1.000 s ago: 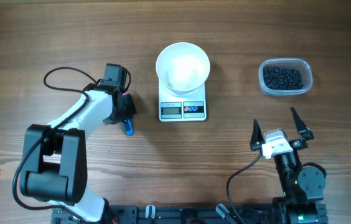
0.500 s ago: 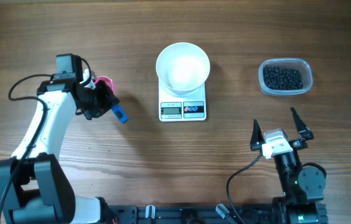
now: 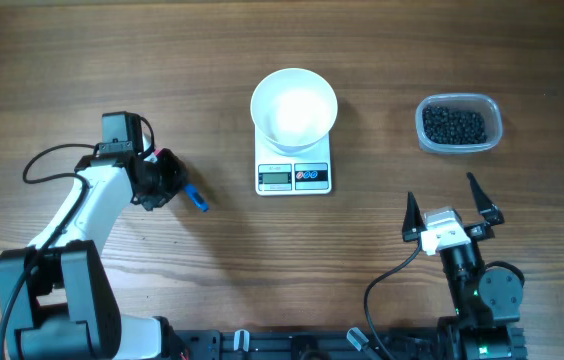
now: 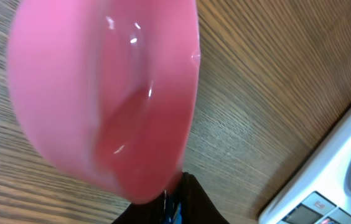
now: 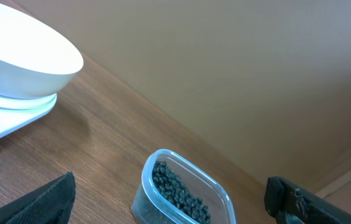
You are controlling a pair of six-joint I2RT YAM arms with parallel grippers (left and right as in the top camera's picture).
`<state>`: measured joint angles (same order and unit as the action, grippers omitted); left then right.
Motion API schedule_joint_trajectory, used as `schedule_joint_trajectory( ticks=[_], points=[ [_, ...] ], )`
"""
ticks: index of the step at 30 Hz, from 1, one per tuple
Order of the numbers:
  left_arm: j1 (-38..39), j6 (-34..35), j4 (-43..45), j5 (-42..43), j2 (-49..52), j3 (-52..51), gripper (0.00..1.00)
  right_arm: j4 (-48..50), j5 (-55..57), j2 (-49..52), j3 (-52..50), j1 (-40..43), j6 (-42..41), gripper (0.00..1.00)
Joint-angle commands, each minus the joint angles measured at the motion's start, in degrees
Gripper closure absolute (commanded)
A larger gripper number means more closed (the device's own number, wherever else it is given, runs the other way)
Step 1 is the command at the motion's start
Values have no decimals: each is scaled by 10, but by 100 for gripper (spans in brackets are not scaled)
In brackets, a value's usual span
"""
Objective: Scoop item into bowl and weigh 150g on scale
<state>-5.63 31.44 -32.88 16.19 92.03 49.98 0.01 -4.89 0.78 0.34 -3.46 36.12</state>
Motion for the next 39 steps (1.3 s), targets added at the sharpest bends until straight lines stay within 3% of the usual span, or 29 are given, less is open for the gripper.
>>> schedule_joint_trajectory(
  ticks=[1,6,12,17,20,24,26,30,32,39],
  points=[
    [-2,12,3,-24,-4,-7,85,2,-3,-2,0,-1,1,1],
    [17,12,4,-24,-4,-10,77,2,-3,-2,0,-1,1,0],
    [84,12,-10,-111,-4,-12,43,2,-3,-2,0,-1,2,0],
    [85,7,-94,-120,-4,80,37,3,-3,-2,0,-1,1,0],
    [86,10,-82,-120,-1,91,39,2,-3,-2,0,-1,1,0],
    [118,25,-80,-133,22,89,28,2,-3,-2,0,-1,1,0],
    [148,25,-62,-133,37,89,37,2,-3,-2,0,-1,1,0],
    [198,51,-15,-177,56,89,96,2,-3,-2,0,-1,1,0],
    [221,53,-11,-221,76,89,96,2,-3,-2,0,-1,1,0],
    [255,52,-47,-221,122,89,91,3,-3,-2,0,-1,1,0]
  ],
)
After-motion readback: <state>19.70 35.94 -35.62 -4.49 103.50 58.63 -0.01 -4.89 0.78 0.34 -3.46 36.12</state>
